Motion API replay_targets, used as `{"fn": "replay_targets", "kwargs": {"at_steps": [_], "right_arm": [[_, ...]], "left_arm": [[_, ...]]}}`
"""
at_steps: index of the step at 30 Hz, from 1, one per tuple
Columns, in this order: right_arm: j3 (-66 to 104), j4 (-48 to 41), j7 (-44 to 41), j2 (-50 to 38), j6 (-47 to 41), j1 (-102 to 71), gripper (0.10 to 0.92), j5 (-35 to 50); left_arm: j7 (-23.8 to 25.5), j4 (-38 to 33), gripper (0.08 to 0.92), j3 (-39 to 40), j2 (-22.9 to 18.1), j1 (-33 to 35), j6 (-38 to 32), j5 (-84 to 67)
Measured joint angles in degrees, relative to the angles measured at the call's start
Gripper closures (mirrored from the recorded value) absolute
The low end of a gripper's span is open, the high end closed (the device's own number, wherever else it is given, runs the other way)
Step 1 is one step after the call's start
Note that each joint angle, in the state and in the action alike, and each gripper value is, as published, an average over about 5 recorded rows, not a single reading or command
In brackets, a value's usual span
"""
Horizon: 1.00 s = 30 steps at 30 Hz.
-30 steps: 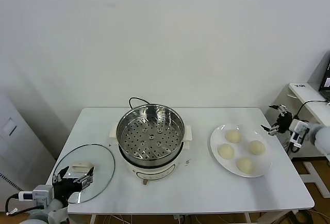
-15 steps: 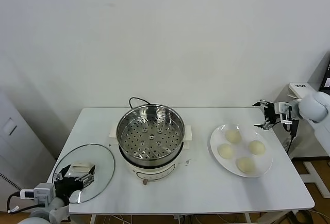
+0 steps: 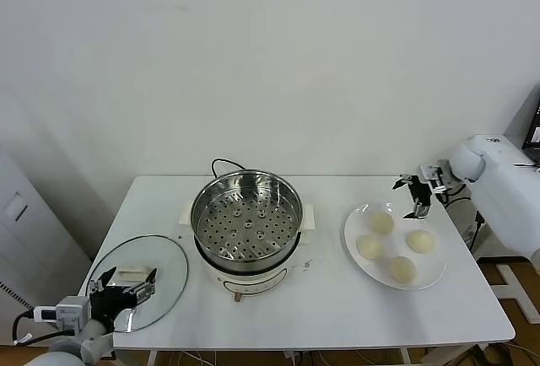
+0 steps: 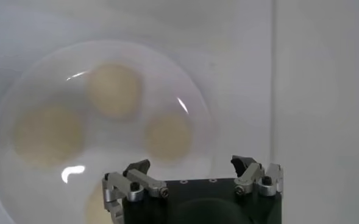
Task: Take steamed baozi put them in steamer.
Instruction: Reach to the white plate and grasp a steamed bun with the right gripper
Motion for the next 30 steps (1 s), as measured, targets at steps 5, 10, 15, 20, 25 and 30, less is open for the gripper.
{"fn": "replay_targets", "kwargs": {"at_steps": [5,10,15,20,25,30], "right_arm": [[1.0,-2.9,1.0,2.4,0.7,-1.0,0.203,-2.7],[2.8,-5.5,2.7,4.4,1.1,-2.2,0.203,-5.5],[4.6,-7.8,4.6,6.1,1.2,-3.0,0.214,-7.9],[6.4,-9.9,6.2,7.7,1.2,-3.7,0.29,-9.3],[7.8,-11.6,7.0,9.0,1.1,-4.1,0.38,-10.2],[8.6,-12.6,7.0,9.7,1.0,-4.1,0.51,-10.5]], "left_arm": [[0.0,-0.2,0.177,0.1,0.0,0.0,0.0,-0.1],[0.0,-0.3,0.177,0.1,-0.1,0.0,0.0,-0.1],[0.0,-0.5,0.177,0.2,-0.1,0.2,0.0,-0.2],[0.1,-1.0,0.177,0.2,-0.3,0.3,0.0,-0.2],[0.1,-1.2,0.177,0.2,-0.3,0.4,0.0,-0.3],[0.1,-1.4,0.177,0.2,-0.3,0.5,-0.1,-0.3]]}}
